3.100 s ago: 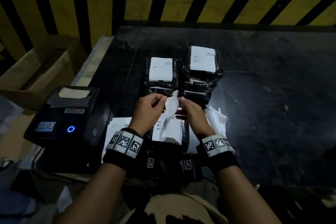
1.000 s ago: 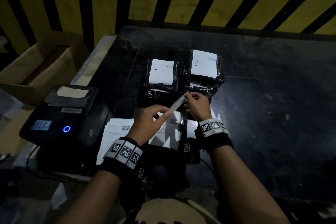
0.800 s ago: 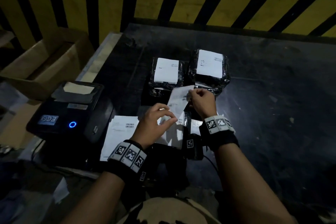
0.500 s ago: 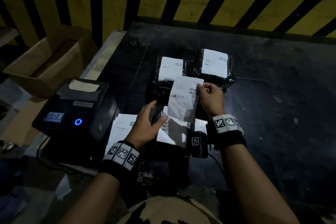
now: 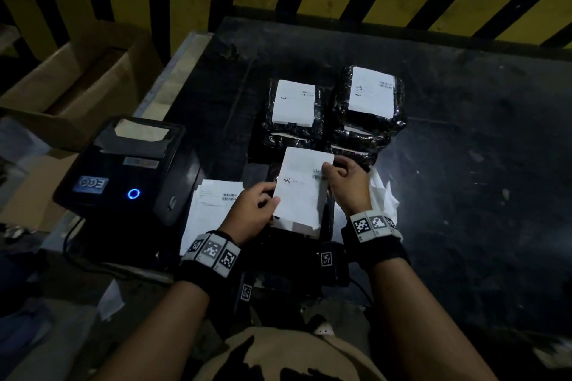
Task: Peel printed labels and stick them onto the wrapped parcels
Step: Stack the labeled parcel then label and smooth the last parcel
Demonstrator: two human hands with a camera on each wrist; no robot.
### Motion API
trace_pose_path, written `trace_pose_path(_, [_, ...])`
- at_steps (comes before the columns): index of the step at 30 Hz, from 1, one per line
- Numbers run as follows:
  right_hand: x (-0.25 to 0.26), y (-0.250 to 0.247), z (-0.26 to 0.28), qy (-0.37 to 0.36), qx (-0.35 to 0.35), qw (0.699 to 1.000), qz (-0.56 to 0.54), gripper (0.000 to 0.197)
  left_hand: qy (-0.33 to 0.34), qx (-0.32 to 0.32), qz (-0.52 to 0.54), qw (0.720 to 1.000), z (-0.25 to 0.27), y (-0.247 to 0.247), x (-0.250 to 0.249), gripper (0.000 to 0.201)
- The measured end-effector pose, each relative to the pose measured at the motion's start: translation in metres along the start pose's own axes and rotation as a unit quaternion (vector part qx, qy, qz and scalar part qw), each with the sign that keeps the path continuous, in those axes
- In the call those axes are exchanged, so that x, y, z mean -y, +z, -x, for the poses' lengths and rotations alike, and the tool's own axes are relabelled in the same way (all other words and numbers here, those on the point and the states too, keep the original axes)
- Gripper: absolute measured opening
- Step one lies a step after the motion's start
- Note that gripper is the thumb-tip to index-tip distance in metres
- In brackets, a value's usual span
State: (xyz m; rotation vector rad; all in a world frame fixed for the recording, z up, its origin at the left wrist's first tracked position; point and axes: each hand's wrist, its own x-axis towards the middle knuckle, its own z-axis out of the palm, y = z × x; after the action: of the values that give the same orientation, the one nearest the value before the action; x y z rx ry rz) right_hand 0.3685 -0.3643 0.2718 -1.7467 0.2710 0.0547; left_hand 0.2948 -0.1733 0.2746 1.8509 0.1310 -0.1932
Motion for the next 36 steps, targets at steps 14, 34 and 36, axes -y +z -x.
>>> trace_pose_path(14, [-0.025, 0.003, -0.008, -0.003, -0.010, 0.977, 0.211, 0.016, -0.077, 0.016, -0.049, 0.996, 0.000, 0.010, 0.011, 0.033])
trace_pose_path(34, [-0.034, 0.012, -0.028, 0.033, 0.000, 0.973, 0.230, 0.017, -0.109, 0.006, -0.083, 0.991, -0.009, 0.012, 0.021, 0.035])
trace_pose_path(36, [-0.034, 0.013, -0.029, 0.032, 0.000, 0.970, 0.240, 0.019, -0.111, 0.008, -0.086, 0.990, -0.009, 0.012, 0.022, 0.036])
